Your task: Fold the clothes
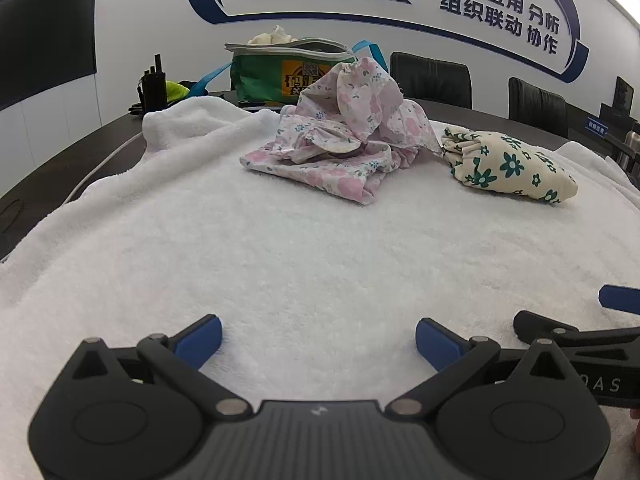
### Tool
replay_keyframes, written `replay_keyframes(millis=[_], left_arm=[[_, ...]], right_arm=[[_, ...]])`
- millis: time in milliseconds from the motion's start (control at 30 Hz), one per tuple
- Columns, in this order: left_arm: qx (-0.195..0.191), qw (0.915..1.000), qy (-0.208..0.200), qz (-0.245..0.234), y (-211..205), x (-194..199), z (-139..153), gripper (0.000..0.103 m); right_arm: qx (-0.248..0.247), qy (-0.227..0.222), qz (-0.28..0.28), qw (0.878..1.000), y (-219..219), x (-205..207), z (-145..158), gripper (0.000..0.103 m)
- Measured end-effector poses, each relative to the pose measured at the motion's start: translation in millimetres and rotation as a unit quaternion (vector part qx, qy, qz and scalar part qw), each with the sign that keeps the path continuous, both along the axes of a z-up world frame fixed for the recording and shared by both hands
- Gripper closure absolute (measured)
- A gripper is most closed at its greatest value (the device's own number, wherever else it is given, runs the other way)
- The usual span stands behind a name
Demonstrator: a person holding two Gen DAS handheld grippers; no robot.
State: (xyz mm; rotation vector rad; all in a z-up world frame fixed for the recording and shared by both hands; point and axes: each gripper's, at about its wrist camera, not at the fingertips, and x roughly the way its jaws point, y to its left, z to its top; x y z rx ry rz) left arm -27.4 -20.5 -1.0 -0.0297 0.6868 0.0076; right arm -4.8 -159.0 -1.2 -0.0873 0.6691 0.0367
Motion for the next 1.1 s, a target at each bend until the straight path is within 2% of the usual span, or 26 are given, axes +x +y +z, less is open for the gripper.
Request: replay_keyframes(millis=[200, 333, 1100], left_arm=[[0.009, 1.0, 0.003, -0.002, -2.2, 1.1, -0.4, 0.0], [0.013, 0.9999, 0.004, -0.002, -3.0, 1.5, -0.6, 0.0], [0.013, 0.9999, 0.005, -0.002, -3.0, 1.6, -0.8, 0.0]], right_arm=[[0.008, 0.003, 0.0, 1.0, -0.6, 0.9, -0.5, 0.0], [0.05, 0.014, 0.002, 0.999, -14.1, 3.9, -1.5, 0.001], [0.037, 0.014, 0.002, 0.999, -11.0, 4.0, -1.7, 0.0]])
